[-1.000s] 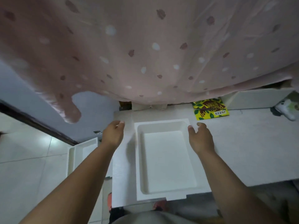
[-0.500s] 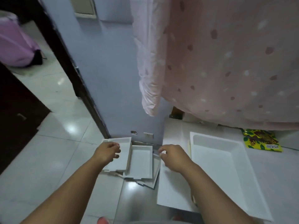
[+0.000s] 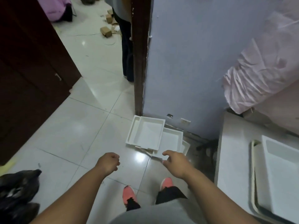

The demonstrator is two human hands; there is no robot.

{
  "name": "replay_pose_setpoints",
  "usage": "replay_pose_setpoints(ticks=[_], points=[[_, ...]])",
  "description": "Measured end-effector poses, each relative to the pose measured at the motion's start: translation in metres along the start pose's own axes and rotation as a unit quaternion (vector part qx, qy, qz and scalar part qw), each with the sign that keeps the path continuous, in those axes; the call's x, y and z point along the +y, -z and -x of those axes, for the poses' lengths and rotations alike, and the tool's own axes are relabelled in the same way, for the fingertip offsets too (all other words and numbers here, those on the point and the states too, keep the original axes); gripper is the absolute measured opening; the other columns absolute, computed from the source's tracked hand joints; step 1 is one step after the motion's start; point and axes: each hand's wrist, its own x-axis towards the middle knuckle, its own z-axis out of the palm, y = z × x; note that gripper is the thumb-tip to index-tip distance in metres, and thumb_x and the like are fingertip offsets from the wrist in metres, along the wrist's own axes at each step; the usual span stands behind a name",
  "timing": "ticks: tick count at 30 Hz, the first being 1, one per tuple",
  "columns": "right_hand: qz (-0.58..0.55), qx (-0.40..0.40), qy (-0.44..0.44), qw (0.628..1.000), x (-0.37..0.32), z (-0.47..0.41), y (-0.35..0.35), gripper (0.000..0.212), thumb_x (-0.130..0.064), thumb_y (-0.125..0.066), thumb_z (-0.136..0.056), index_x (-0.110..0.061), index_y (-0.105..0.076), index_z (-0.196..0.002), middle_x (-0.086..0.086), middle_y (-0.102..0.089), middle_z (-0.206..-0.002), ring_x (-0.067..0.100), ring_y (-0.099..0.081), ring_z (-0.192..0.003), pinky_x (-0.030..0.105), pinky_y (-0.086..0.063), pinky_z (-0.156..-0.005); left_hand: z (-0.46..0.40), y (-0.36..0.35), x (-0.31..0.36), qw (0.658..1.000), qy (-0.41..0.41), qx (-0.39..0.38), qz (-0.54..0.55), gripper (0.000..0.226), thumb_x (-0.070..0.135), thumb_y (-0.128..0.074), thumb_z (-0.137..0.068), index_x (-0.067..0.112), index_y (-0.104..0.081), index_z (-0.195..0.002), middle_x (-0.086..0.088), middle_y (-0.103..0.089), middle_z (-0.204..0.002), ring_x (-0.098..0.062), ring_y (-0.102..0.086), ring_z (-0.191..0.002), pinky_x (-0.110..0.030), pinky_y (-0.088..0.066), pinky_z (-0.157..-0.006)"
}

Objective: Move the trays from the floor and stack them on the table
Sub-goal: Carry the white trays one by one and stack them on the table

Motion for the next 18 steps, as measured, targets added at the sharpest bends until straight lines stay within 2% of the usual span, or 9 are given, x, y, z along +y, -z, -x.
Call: replay_pose_setpoints(ticks=[3, 7, 8, 10, 12, 13, 14, 16, 18], points=[[-0.010, 0.001, -0.016, 1.000, -0.009, -0.029, -0.003, 0.042, -0.034, -0.056, -0.094, -0.027, -0.057, -0.136, -0.002, -0.071, -0.109, 0.012, -0.060, -0.089, 0.022, -0.042, -0.074, -0.022, 0.004, 0.002, 1.000, 0.003, 0.001, -0.004, 0.020, 0.014, -0.048, -0.096, 0.014, -0.066, -0.103, -0.008, -0.073, -0.095, -0.024, -0.068, -0.077, -0.023, -0.041, -0.054], [-0.059, 0.008, -0.071, 0.996, -0.005, -0.081, -0.013, 0.035, -0.027, -0.055, -0.094, -0.022, -0.063, -0.128, -0.001, -0.069, -0.115, 0.019, -0.063, -0.106, 0.027, -0.044, -0.084, -0.058, -0.007, 0.003, 0.999, 0.025, -0.018, 0.026, 0.010, 0.007, -0.059, -0.091, 0.009, -0.069, -0.092, -0.013, -0.072, -0.089, -0.022, -0.064, -0.065, -0.022, -0.046, -0.053], [-0.082, 0.012, -0.089, 0.993, -0.003, -0.101, -0.016, 0.030, -0.026, -0.055, -0.093, -0.024, -0.066, -0.121, -0.002, -0.069, -0.112, 0.021, -0.064, -0.105, 0.028, -0.048, -0.085, -0.074, -0.012, 0.002, 0.999, 0.033, -0.023, 0.027, 0.008, 0.007, -0.063, -0.089, 0.009, -0.069, -0.091, -0.013, -0.072, -0.088, -0.022, -0.065, -0.063, -0.022, -0.048, -0.053], [-0.121, 0.013, -0.123, 0.985, 0.008, -0.148, -0.030, 0.015, -0.021, -0.055, -0.091, -0.028, -0.067, -0.095, -0.008, -0.067, -0.093, 0.024, -0.068, -0.096, 0.038, -0.055, -0.088, -0.114, -0.026, -0.004, 0.998, 0.043, -0.040, 0.001, 0.010, 0.016, -0.067, -0.084, 0.015, -0.071, -0.093, -0.009, -0.074, -0.088, -0.022, -0.069, -0.067, -0.028, -0.053, -0.065], [-0.146, 0.013, -0.160, 0.976, 0.025, -0.203, -0.047, 0.015, -0.016, -0.053, -0.091, -0.020, -0.066, -0.084, -0.007, -0.066, -0.084, 0.027, -0.070, -0.093, 0.041, -0.056, -0.089, -0.159, -0.043, -0.010, 0.997, 0.056, -0.050, -0.027, 0.017, 0.023, -0.067, -0.083, 0.019, -0.069, -0.099, -0.005, -0.073, -0.092, -0.020, -0.071, -0.076, -0.030, -0.053, -0.076], [-0.163, 0.017, -0.180, 0.970, 0.032, -0.221, -0.051, 0.014, -0.017, -0.054, -0.090, -0.017, -0.068, -0.088, -0.004, -0.069, -0.089, 0.027, -0.070, -0.094, 0.041, -0.056, -0.089, -0.171, -0.049, -0.009, 0.996, 0.061, -0.054, -0.045, 0.019, 0.023, -0.066, -0.086, 0.022, -0.068, -0.104, -0.002, -0.072, -0.094, -0.018, -0.070, -0.082, -0.028, -0.050, -0.076], [-0.173, 0.017, -0.195, 0.965, 0.050, -0.261, -0.068, 0.019, -0.021, -0.055, -0.089, -0.016, -0.070, -0.100, -0.002, -0.071, -0.100, 0.026, -0.069, -0.099, 0.039, -0.055, -0.090, -0.206, -0.066, -0.016, 0.995, 0.068, -0.052, -0.056, 0.023, 0.023, -0.064, -0.088, 0.023, -0.066, -0.110, -0.001, -0.071, -0.096, -0.018, -0.069, -0.086, -0.027, -0.048, -0.076], [-0.176, 0.020, -0.225, 0.958, 0.073, -0.314, -0.085, 0.035, -0.027, -0.057, -0.091, -0.015, -0.066, -0.123, -0.001, -0.067, -0.123, 0.023, -0.062, -0.113, 0.028, -0.046, -0.089, -0.248, -0.087, -0.018, 0.994, 0.067, -0.040, -0.074, 0.031, 0.021, -0.060, -0.090, 0.022, -0.062, -0.122, -0.001, -0.070, -0.101, -0.018, -0.065, -0.089, -0.025, -0.046, -0.077], [-0.156, 0.012, -0.249, 0.956, 0.103, -0.375, -0.105, 0.039, -0.028, -0.055, -0.096, -0.008, -0.062, -0.128, 0.005, -0.063, -0.130, 0.025, -0.059, -0.115, 0.025, -0.037, -0.085, -0.300, -0.113, -0.026, 0.992, 0.070, -0.031, -0.101, 0.038, 0.019, -0.056, -0.092, 0.019, -0.057, -0.130, -0.003, -0.070, -0.107, -0.022, -0.064, -0.098, -0.024, -0.045, -0.081]])
